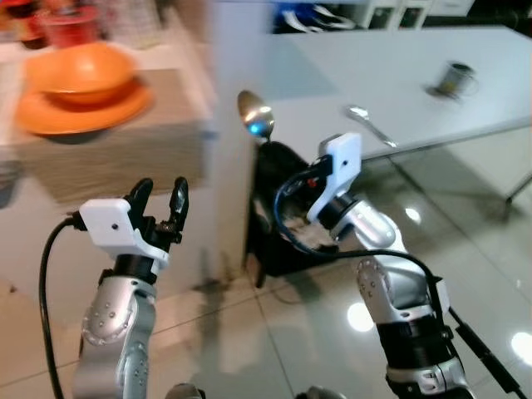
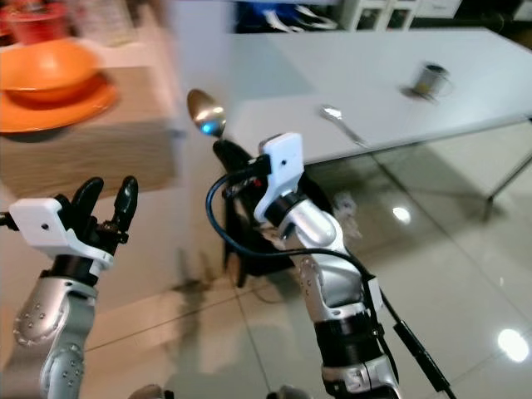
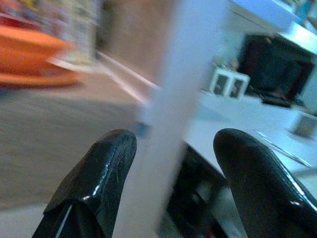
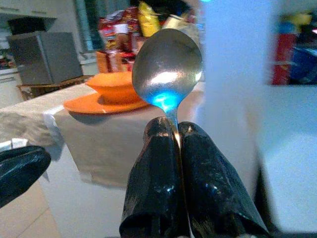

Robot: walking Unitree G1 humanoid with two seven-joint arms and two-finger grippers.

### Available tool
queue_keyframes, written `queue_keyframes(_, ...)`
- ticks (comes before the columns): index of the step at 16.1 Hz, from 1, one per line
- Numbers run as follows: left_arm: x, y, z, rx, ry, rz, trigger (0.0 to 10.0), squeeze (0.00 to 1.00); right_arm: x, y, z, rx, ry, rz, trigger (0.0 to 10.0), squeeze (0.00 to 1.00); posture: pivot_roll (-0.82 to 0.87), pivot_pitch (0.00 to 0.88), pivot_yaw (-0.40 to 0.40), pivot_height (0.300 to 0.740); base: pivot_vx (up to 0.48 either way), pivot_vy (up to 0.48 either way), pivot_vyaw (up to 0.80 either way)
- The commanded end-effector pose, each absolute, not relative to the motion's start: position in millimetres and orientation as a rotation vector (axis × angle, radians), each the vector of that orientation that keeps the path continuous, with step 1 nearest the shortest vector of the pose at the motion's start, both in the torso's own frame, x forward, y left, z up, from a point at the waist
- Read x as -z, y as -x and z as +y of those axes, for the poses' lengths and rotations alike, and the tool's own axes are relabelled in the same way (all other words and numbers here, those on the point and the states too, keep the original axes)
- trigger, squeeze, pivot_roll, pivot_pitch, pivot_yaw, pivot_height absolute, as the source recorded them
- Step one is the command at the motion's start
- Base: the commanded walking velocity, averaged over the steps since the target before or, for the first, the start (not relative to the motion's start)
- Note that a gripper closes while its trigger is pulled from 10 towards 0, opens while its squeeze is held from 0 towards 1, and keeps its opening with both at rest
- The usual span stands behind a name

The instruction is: Setting the table

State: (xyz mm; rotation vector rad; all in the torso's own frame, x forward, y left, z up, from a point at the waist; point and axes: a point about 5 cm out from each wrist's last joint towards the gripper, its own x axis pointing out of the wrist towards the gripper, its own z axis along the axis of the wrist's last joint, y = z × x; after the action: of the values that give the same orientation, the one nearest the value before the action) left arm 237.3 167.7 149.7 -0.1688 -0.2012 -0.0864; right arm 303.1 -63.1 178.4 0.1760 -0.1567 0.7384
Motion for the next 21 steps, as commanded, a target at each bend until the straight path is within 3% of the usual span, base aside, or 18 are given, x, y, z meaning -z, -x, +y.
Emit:
queue_keyframes(1, -146.9, -237.5, 161.1, 0.11, 0.169, -0.196, 10.0, 0.0, -175.7, -303.9, -67.2, -0.728, -0.165, -0.155, 10.0, 0.0, -0.05, 0.051, -0.039, 0.74, 0.0, -0.458, 0.0)
queue_keyframes(7, -142.1, -241.0, 158.2, 0.129, 0.156, -0.194, 10.0, 0.0, -164.0, -301.5, -60.8, -0.748, -0.175, -0.127, 10.0, 0.0, -0.06, 0.056, -0.026, 0.74, 0.0, -0.457, 0.0)
queue_keyframes(12, -137.5, -244.2, 153.6, 0.14, 0.112, -0.147, 10.0, 0.0, -156.4, -306.7, -66.1, -0.686, -0.189, -0.076, 10.0, 0.0, -0.06, 0.069, -0.02, 0.74, 0.0, 0.0, 0.0)
queue_keyframes(16, -140.3, -244.7, 148.2, 0.185, 0.072, -0.159, 10.0, 0.0, -155.0, -312.0, -75.4, -0.629, -0.219, -0.07, 10.0, 0.0, -0.07, 0.077, -0.018, 0.74, 0.468, 0.0, 0.37)
queue_keyframes(21, -145.9, -247.1, 142.4, 0.21, 0.072, -0.174, 10.0, 0.0, -149.2, -324.5, -87.4, -0.515, -0.115, -0.014, 10.0, 0.0, -0.08, 0.088, -0.019, 0.74, 0.46, 0.0, 0.15)
